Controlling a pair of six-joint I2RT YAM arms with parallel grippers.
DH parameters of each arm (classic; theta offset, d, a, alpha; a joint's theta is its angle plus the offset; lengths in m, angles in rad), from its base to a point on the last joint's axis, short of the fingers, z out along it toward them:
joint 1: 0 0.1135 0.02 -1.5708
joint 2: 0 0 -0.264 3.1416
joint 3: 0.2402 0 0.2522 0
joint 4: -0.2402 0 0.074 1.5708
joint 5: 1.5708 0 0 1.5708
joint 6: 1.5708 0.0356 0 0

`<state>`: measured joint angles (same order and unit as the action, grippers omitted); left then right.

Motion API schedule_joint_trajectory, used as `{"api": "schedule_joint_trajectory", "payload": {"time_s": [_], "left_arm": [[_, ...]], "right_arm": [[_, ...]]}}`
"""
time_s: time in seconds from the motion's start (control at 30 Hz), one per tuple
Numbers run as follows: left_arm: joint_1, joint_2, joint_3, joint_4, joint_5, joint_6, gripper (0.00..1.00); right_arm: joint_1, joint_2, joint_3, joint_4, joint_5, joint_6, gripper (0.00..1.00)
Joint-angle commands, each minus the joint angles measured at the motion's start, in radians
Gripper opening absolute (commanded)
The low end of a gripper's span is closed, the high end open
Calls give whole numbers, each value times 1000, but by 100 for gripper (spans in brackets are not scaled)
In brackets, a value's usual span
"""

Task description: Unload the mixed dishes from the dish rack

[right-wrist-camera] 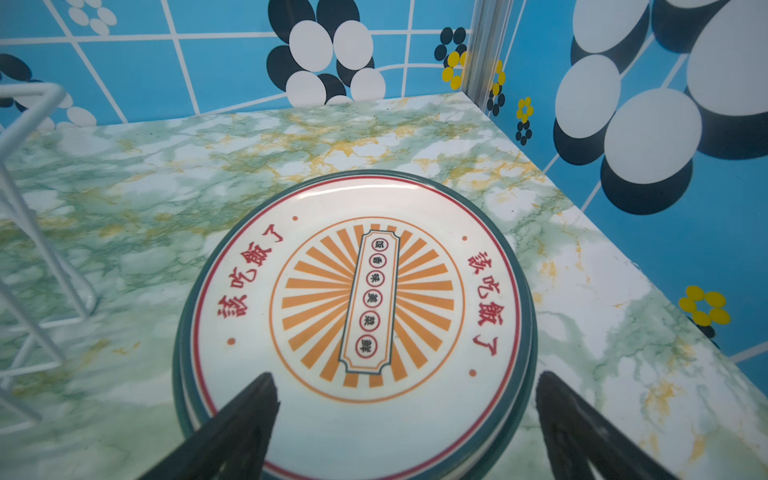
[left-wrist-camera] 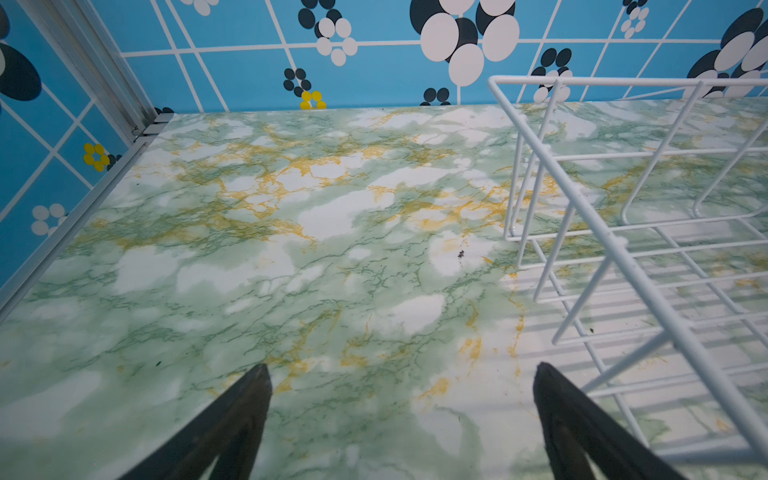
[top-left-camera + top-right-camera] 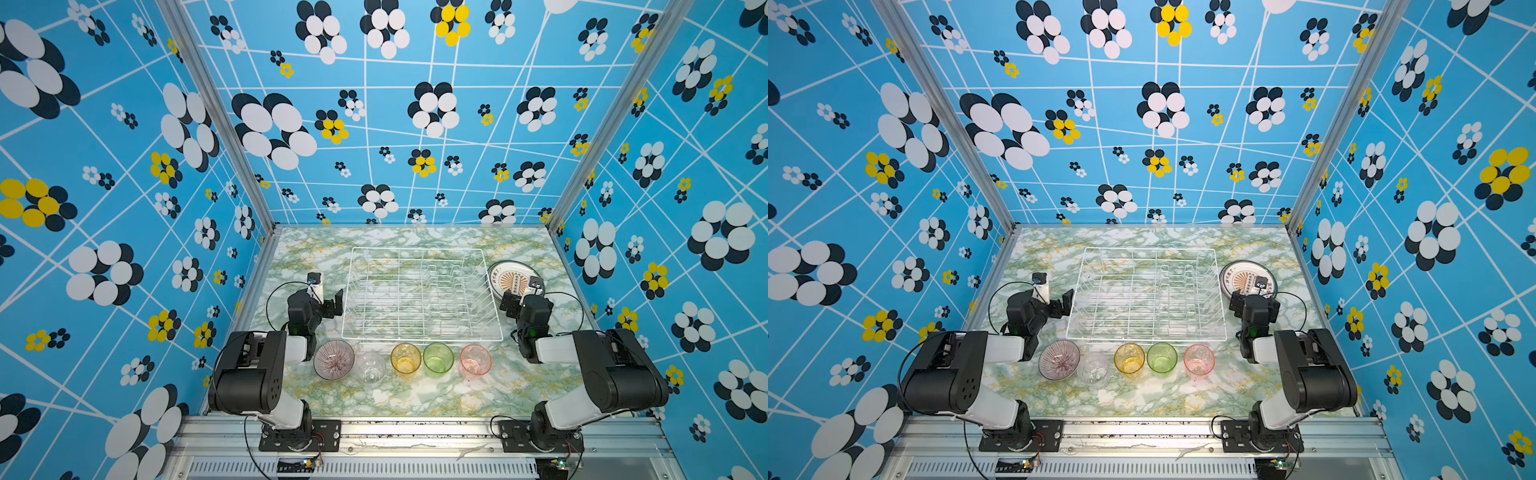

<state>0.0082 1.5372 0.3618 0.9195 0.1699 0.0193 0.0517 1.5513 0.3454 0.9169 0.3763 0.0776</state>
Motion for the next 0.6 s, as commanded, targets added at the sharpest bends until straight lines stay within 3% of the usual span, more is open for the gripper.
{"api": "schedule_joint_trajectory", "payload": {"time_s": [0.0, 0.57], "left_arm": [[2, 8, 20, -7, -7, -4, 99], [2, 8, 20, -10, -11, -4, 99]], "right_arm": [[0, -2, 17, 30, -11, -12, 99], [0, -2, 17, 31, -11, -12, 99]]}}
